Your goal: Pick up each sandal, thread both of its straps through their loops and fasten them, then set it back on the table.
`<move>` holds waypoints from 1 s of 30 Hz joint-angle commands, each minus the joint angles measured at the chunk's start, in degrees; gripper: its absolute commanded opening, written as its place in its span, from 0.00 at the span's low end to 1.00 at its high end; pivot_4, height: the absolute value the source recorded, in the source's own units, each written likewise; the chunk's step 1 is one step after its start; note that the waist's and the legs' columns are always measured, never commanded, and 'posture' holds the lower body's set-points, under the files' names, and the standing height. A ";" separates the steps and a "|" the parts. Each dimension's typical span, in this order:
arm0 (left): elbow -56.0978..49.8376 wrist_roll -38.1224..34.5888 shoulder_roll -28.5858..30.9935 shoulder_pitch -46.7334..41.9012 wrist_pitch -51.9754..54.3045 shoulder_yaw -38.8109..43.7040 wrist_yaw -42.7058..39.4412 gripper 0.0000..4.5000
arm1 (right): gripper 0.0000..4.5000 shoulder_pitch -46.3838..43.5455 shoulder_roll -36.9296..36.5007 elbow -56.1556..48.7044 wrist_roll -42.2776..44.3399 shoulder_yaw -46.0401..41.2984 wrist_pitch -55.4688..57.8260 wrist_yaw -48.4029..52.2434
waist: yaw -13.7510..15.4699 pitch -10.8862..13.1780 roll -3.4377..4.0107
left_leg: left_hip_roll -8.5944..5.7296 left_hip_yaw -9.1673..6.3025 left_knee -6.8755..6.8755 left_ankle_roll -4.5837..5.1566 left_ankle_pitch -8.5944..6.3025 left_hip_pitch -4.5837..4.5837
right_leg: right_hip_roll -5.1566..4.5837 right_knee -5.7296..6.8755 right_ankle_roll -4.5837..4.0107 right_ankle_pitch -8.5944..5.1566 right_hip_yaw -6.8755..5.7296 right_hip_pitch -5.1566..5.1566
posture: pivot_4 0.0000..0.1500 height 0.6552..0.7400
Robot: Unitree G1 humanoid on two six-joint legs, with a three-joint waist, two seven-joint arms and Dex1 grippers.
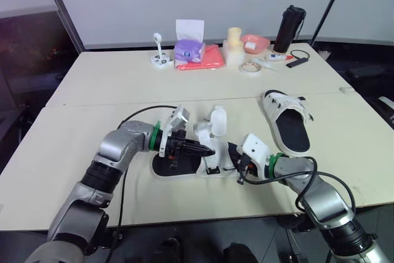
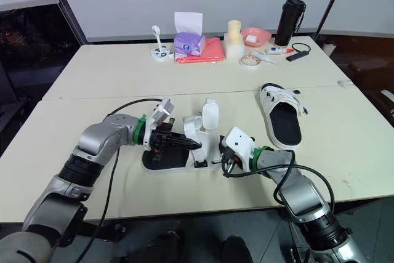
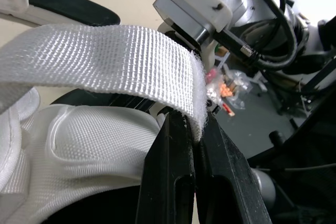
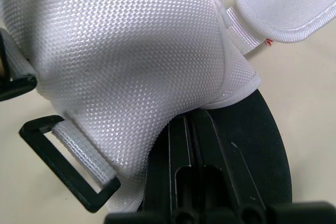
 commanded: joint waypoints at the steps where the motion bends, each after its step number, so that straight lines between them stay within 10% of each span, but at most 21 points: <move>1: -0.80 0.74 0.13 0.16 -1.53 -0.38 -1.10 0.01 | 0.00 0.51 0.53 -0.19 0.37 2.00 0.70 0.56 | 0.00 0.00 0.00 | 0.00 0.00 0.00 0.00 0.00 0.00 | 0.00 0.00 0.00 0.00 0.00 0.00 | 1.00 1.00; 30: -1.62 9.40 2.17 -3.42 -12.19 -3.28 -4.39 0.01 | 0.00 0.79 0.83 -0.33 0.23 2.10 0.79 -0.12 | -0.05 0.00 0.00 | -0.01 -0.01 0.00 0.00 0.00 0.01 | 0.02 0.01 0.00 0.00 -0.01 0.00 | 1.00 1.00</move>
